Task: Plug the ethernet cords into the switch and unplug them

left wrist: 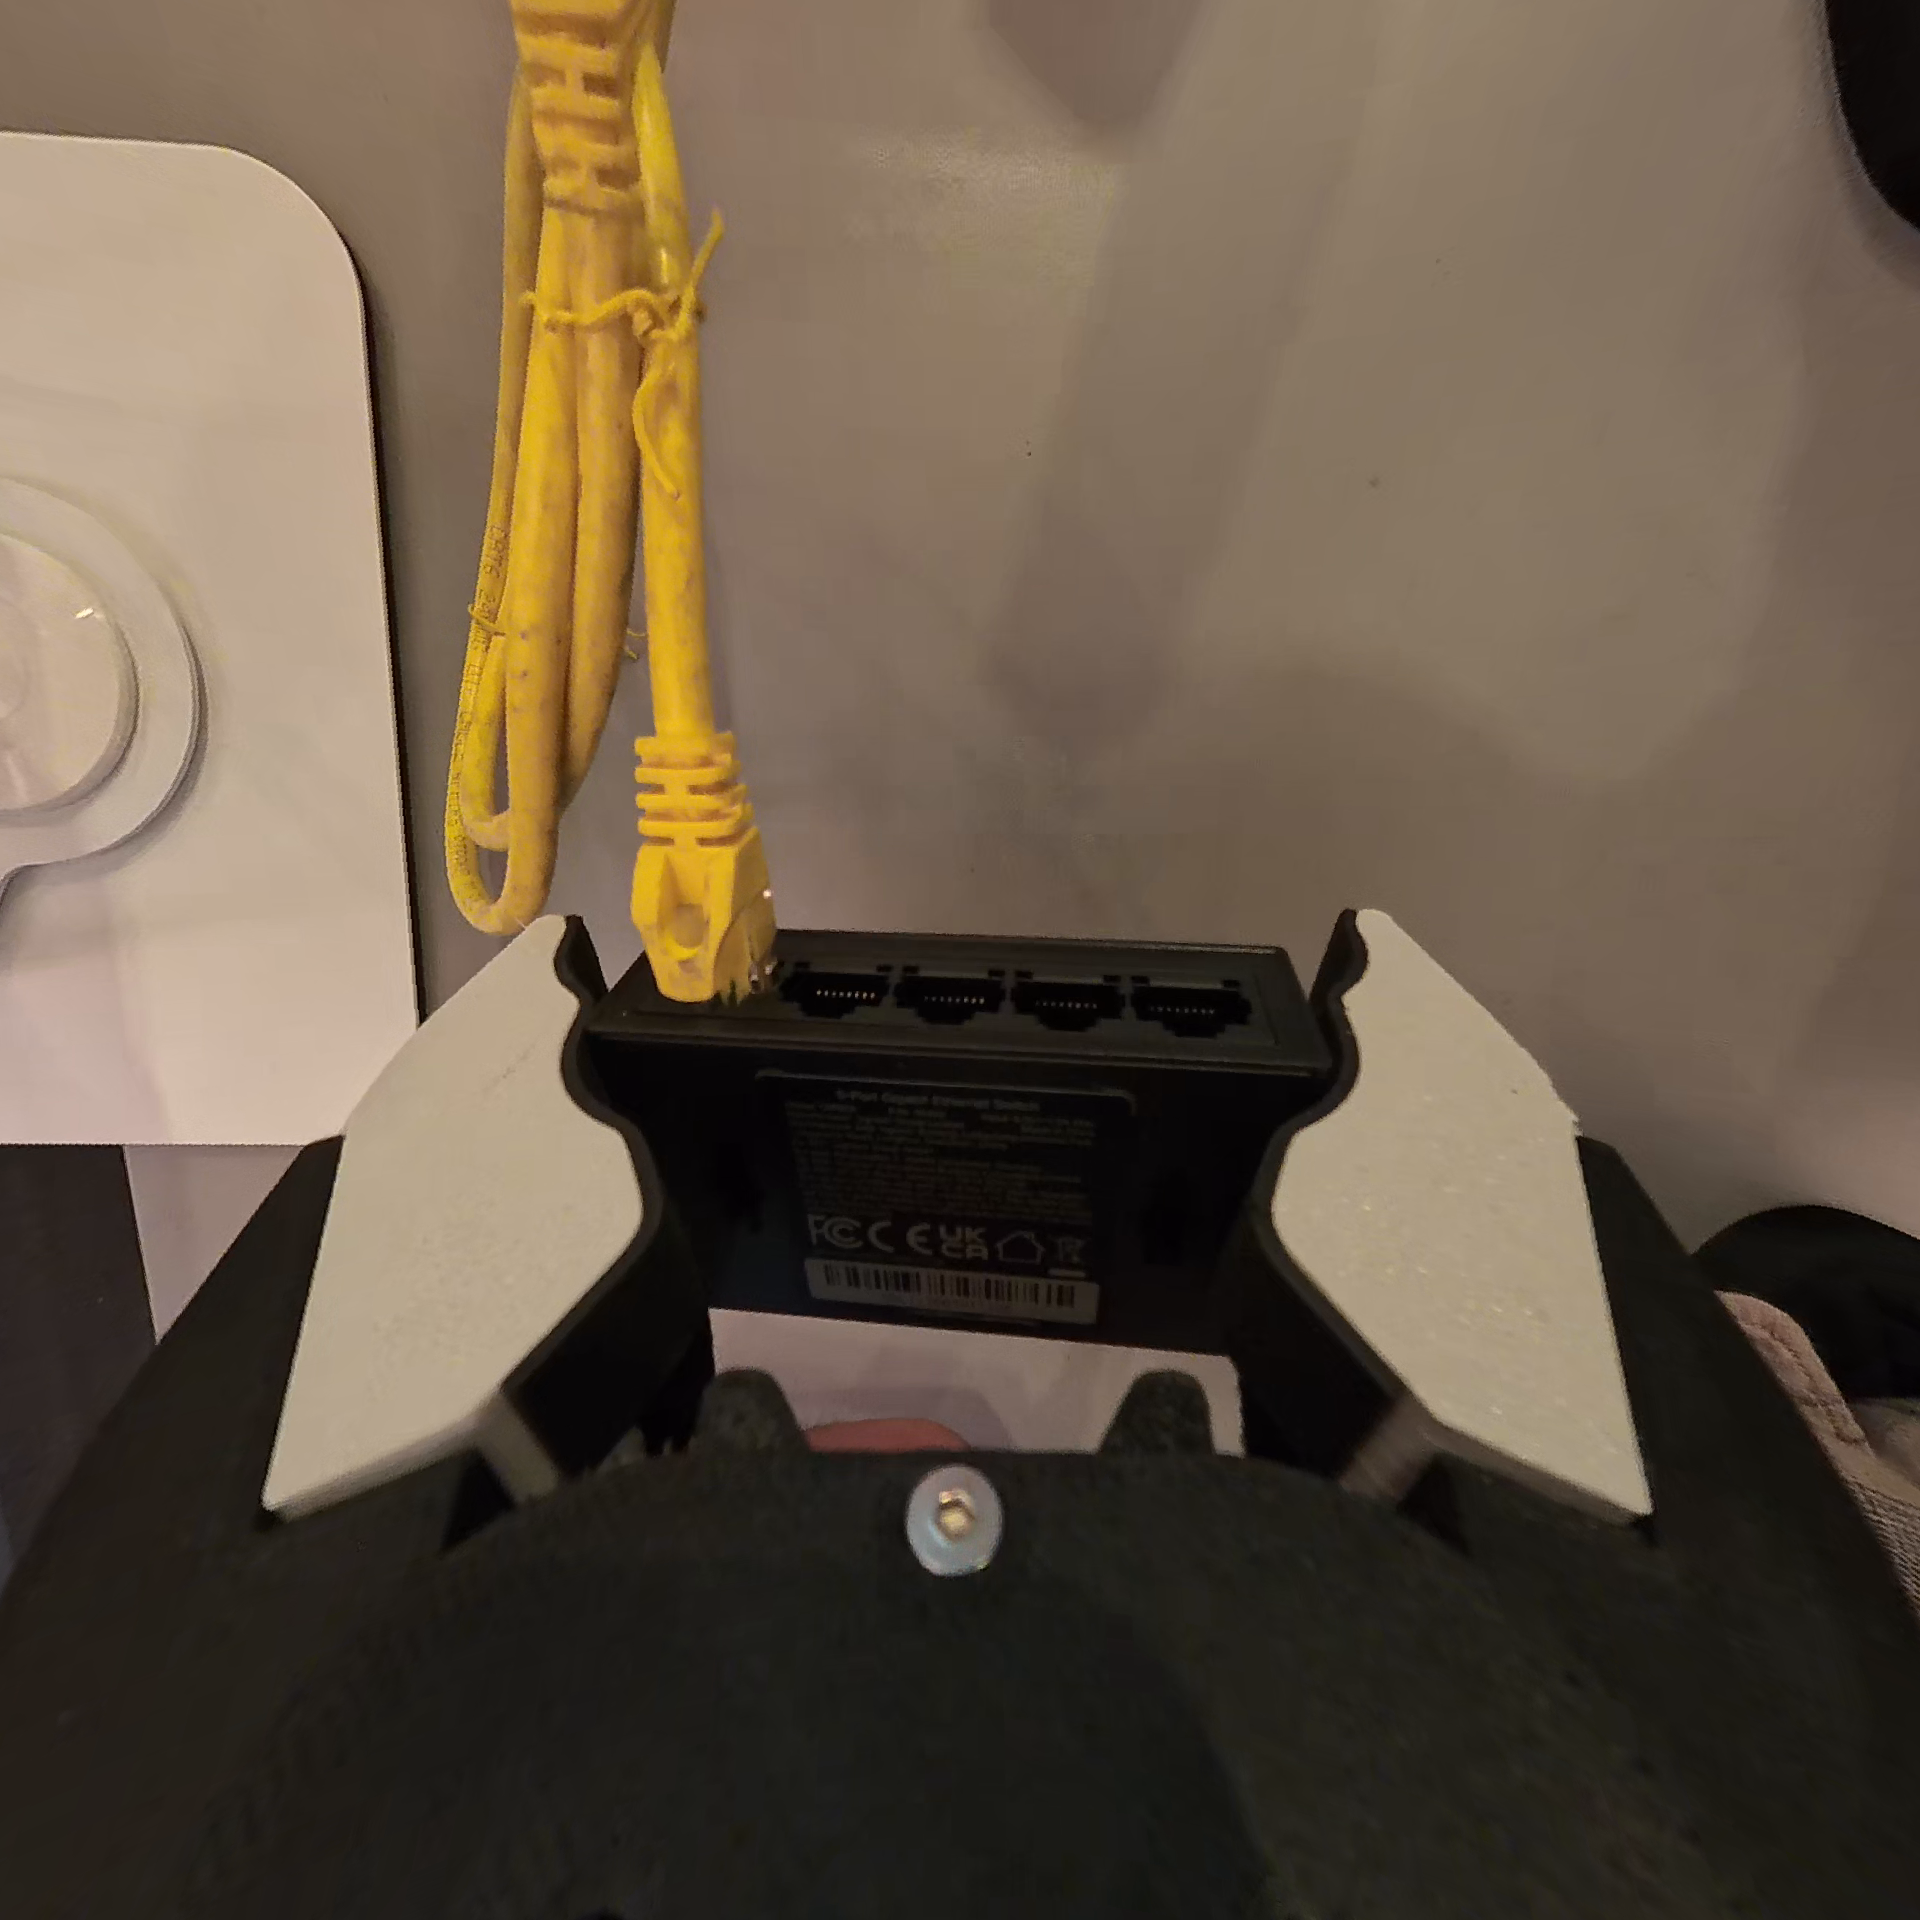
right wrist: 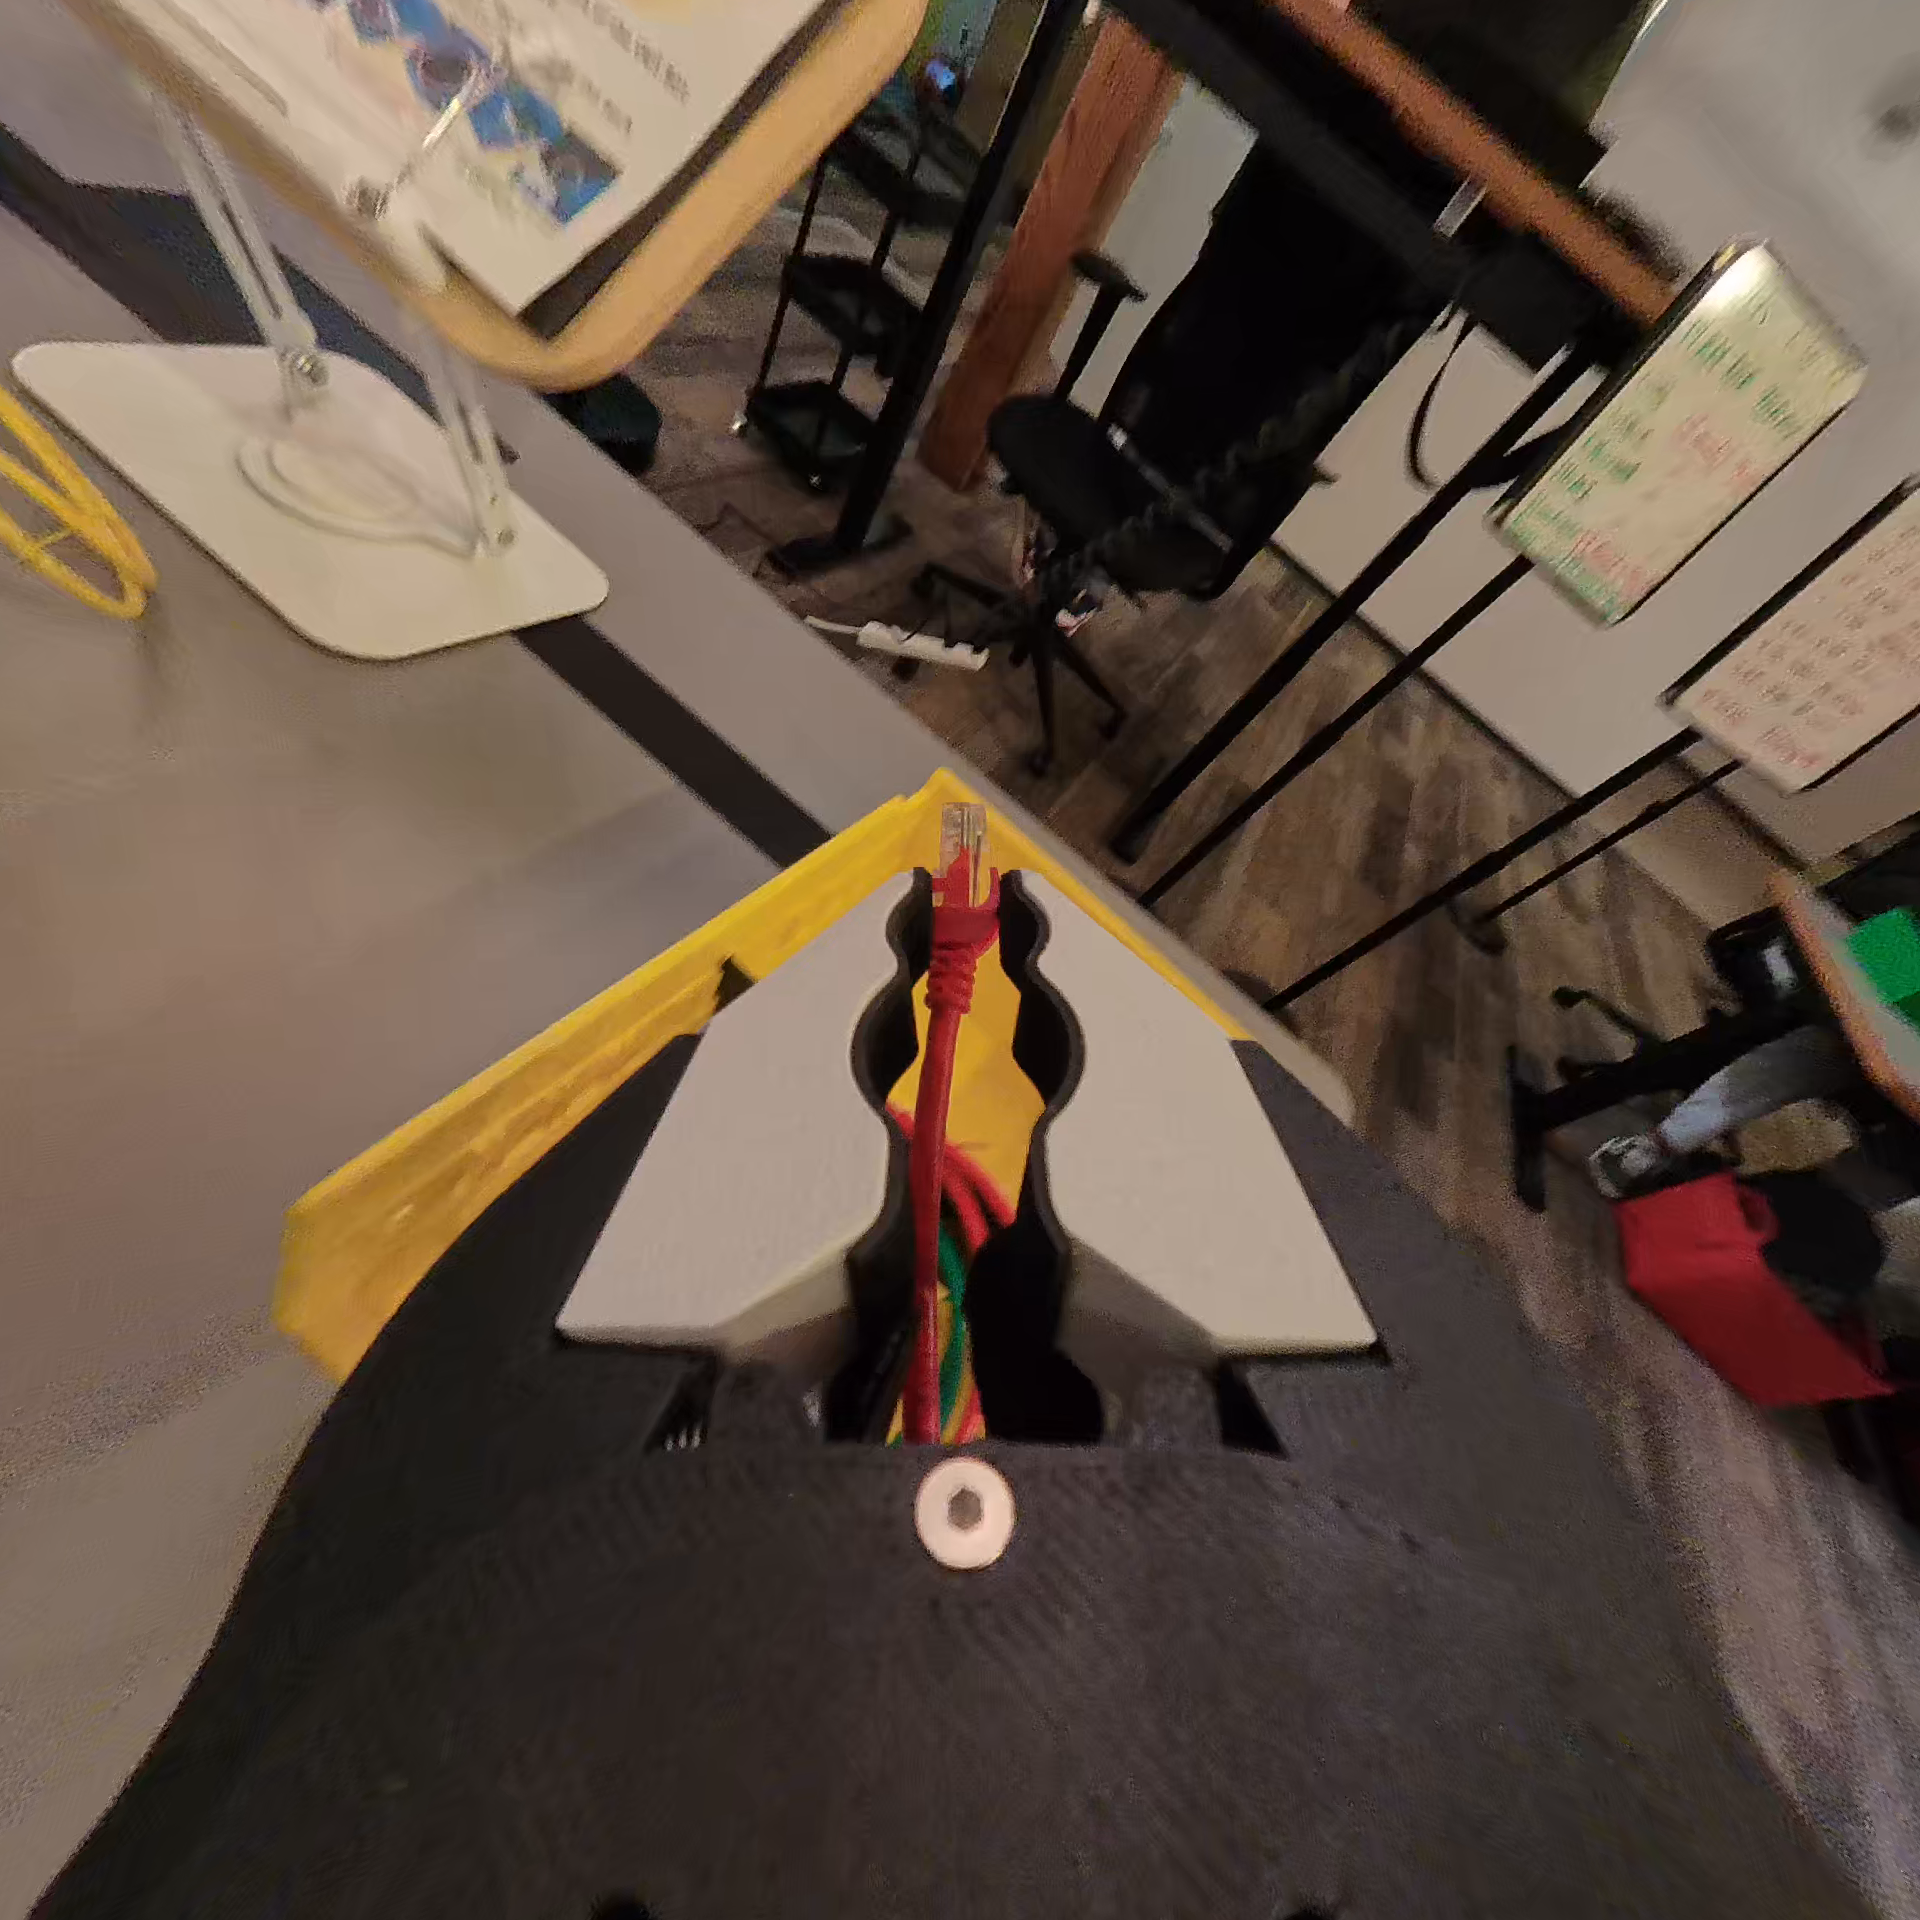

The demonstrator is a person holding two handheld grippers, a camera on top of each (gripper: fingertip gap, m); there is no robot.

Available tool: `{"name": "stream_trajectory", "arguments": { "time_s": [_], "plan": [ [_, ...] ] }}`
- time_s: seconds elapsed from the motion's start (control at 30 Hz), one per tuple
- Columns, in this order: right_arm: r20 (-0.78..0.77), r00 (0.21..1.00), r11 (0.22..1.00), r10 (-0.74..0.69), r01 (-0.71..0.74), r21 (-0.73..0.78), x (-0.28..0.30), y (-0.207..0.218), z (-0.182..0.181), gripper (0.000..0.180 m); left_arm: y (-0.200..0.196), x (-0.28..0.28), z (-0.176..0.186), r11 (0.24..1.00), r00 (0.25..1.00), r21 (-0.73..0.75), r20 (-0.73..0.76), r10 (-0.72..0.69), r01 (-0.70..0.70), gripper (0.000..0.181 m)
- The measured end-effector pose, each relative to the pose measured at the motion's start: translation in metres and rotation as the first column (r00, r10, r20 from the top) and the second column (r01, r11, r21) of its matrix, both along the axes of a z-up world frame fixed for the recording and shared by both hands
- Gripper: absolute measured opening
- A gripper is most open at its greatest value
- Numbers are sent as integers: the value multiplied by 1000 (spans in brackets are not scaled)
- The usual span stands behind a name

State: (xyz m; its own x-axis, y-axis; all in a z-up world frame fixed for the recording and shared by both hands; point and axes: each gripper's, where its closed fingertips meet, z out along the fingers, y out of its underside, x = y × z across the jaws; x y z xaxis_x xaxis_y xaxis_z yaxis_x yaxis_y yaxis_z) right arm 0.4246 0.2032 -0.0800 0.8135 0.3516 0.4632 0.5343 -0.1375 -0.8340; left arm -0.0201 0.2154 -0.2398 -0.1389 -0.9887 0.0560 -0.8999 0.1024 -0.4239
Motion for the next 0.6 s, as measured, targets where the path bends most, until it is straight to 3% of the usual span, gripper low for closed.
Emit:
{"name": "stream_trajectory", "arguments": {
  "time_s": [0.13,0.37,0.6],
  "plan": [
    [-50,999,997,-5,1,-72,-1,-9,-51,10,0,0,0,1000,1000,0,0,0,0,126],
    [33,998,974,56,-48,-221,-23,-21,-122,11,0,1,0,1000,1000,2,-2,-1,1,127],
    [271,957,900,109,21,-436,-18,-13,-173,11,-1,2,0,1000,1000,3,-3,-1,1,127]
  ]
}}
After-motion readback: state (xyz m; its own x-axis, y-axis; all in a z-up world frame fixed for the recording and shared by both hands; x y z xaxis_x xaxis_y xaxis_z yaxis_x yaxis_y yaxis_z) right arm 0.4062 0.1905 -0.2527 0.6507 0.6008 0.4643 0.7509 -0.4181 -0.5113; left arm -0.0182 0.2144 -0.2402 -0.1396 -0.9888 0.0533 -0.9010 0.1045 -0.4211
